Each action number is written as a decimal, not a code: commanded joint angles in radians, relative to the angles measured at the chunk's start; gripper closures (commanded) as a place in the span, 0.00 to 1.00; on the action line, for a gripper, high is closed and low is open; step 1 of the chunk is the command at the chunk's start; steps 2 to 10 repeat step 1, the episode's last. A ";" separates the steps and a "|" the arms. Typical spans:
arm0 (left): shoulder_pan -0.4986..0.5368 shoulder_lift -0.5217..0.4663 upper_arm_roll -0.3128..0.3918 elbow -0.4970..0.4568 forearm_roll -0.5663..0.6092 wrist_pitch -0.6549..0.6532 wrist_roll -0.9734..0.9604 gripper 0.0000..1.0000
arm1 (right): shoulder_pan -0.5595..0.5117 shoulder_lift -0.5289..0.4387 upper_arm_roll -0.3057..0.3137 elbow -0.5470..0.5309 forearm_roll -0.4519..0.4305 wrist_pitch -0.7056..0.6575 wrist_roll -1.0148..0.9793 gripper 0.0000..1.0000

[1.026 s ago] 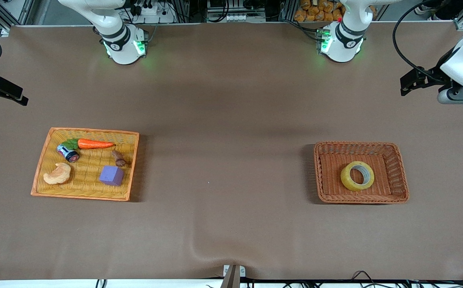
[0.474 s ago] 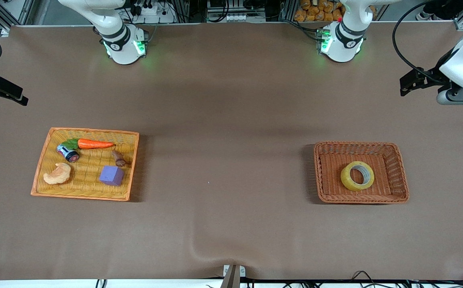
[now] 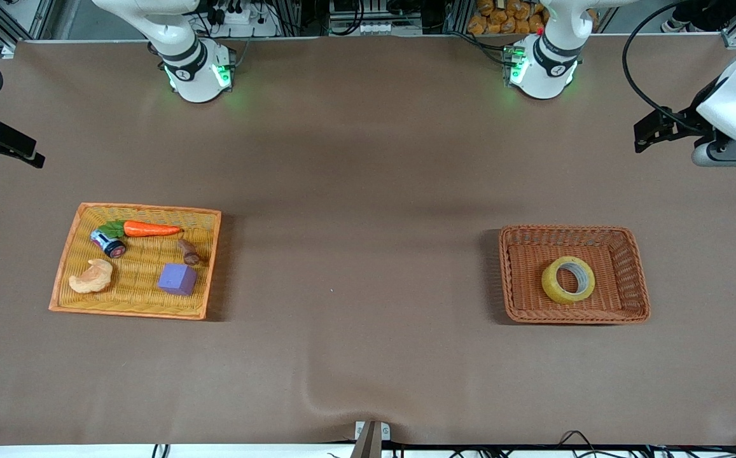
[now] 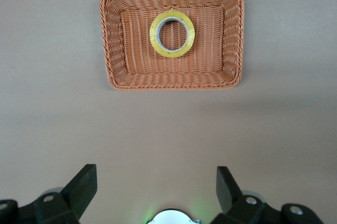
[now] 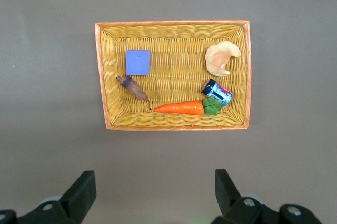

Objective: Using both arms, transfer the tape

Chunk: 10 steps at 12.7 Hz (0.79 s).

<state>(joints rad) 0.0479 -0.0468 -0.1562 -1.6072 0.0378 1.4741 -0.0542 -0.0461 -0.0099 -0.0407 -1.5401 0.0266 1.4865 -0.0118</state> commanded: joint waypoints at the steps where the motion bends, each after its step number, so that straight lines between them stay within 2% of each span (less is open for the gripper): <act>1: 0.015 0.004 0.003 0.007 -0.026 -0.011 -0.001 0.00 | -0.011 0.002 0.007 0.008 -0.007 -0.006 0.010 0.00; 10: 0.015 0.004 0.003 0.007 -0.026 -0.011 -0.001 0.00 | -0.011 0.002 0.007 0.008 -0.007 -0.006 0.010 0.00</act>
